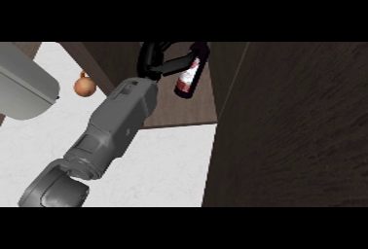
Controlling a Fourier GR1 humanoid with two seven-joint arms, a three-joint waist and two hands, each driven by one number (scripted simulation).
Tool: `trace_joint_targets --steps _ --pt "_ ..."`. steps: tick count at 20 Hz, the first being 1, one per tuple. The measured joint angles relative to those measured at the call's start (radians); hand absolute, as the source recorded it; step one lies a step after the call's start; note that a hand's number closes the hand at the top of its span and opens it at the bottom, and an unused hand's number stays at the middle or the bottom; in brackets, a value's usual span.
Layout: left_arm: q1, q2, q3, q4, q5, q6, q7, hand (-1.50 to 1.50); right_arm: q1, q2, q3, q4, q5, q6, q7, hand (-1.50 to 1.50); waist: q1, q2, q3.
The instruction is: Pick up the wine, place it into the cabinet and close the cabinet
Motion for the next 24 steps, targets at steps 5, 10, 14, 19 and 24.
trace_joint_targets --steps 5,10,14,19,24 --pt "0.011 -0.02 0.003 -0.017 0.001 -0.036 0.005 -1.5 0.026 -0.014 -0.012 -0.007 0.001 -0.01 0.002 -1.5 0.022 -0.01 0.0" --pt "0.028 -0.027 -0.015 -0.063 0.019 -0.043 0.033 -1.5 0.021 -0.019 -0.026 -0.011 0.001 -0.02 0.022 -1.5 0.037 -0.018 0.001" --pt "0.061 -0.029 -0.042 -0.123 0.044 -0.063 0.058 -1.5 0.016 -0.02 -0.034 -0.009 0.002 -0.025 0.038 -1.5 0.047 -0.022 0.001" --pt "0.144 -0.03 -0.094 -0.217 0.092 -0.108 0.072 -1.5 0.017 -0.024 -0.034 -0.011 0.004 -0.035 0.046 -1.5 0.051 -0.028 0.001" --pt "0.266 -0.03 -0.184 -0.368 0.151 -0.116 0.103 -1.5 0.02 -0.025 -0.046 -0.009 0.004 -0.042 0.047 -1.5 0.064 -0.035 0.001"
